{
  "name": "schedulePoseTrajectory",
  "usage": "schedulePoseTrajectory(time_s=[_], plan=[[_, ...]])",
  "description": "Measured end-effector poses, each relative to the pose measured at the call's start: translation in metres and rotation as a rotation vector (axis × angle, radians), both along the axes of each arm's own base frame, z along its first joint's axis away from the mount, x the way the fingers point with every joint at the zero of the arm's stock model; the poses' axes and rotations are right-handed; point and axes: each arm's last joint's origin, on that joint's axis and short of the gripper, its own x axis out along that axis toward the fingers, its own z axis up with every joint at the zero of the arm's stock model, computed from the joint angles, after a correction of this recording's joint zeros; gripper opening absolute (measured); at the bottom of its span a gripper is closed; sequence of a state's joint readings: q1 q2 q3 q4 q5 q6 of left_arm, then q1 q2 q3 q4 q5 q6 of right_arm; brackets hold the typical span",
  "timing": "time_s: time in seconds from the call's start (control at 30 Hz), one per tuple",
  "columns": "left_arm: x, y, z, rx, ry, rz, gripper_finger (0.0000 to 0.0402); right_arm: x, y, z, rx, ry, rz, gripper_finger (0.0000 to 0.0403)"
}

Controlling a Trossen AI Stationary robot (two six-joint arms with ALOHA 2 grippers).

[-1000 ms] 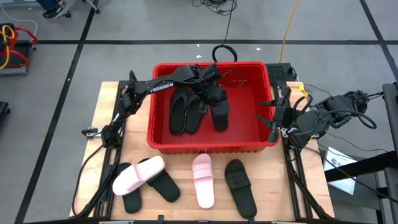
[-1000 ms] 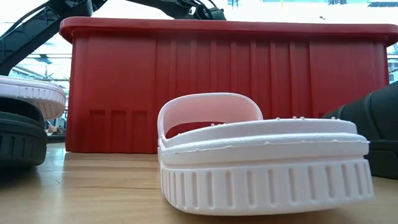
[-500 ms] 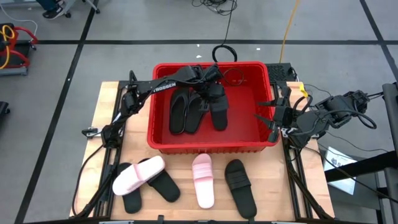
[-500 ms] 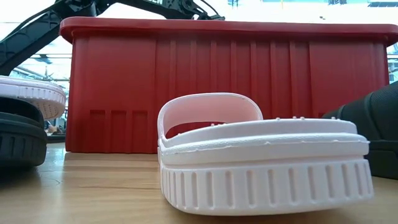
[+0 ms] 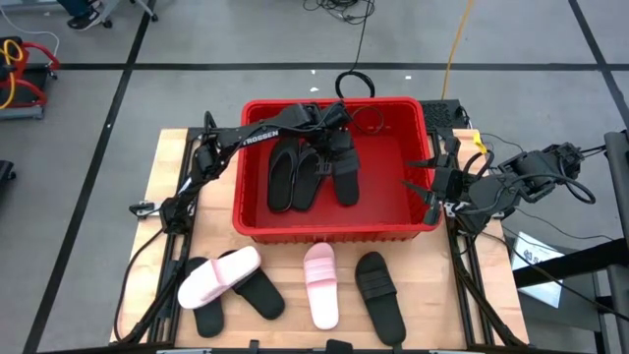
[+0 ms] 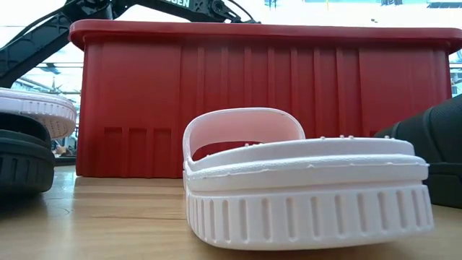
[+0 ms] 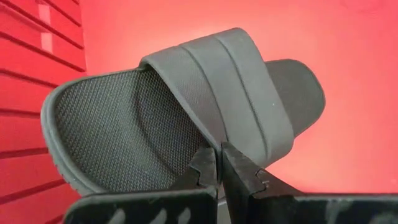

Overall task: Pick and place slides into bin
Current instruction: Put the black slide into the red bin

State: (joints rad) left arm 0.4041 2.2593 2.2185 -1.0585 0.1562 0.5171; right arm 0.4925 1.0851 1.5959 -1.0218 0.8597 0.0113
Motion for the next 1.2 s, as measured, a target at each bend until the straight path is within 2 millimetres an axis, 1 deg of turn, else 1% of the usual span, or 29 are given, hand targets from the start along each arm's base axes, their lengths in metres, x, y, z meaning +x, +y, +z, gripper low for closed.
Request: schedulePoseTrajectory(time_s=[0.47, 0.73, 0.87, 0.97, 1.1, 1.2], plan=[[0.001, 0.001, 0.0, 0.01, -0.007, -0.003, 0.0001, 0.0, 0.0, 0.0, -0.005, 0.002, 0.001, 0.0169], [0.003, -0.004, 0.001, 0.029, -0.024, -0.124, 0.0, 0.0, 0.0, 0.0, -0.005, 0.002, 0.001, 0.0169], [0.005, -0.008, 0.002, 0.072, -0.033, -0.197, 0.0, 0.0, 0.0, 0.0, -0.015, 0.007, 0.005, 0.0169], [0.008, -0.005, -0.003, 0.075, -0.034, -0.2, 0.0001, 0.0, 0.0, 0.0, -0.025, 0.012, 0.009, 0.0169], [0.01, 0.0, -0.013, 0.051, -0.014, -0.145, 0.0002, 0.0, 0.0, 0.0, -0.026, 0.012, 0.01, 0.0169], [0.012, -0.001, -0.012, 0.077, -0.025, -0.154, 0.0002, 0.0, 0.0, 0.0, -0.026, 0.012, 0.01, 0.0169]])
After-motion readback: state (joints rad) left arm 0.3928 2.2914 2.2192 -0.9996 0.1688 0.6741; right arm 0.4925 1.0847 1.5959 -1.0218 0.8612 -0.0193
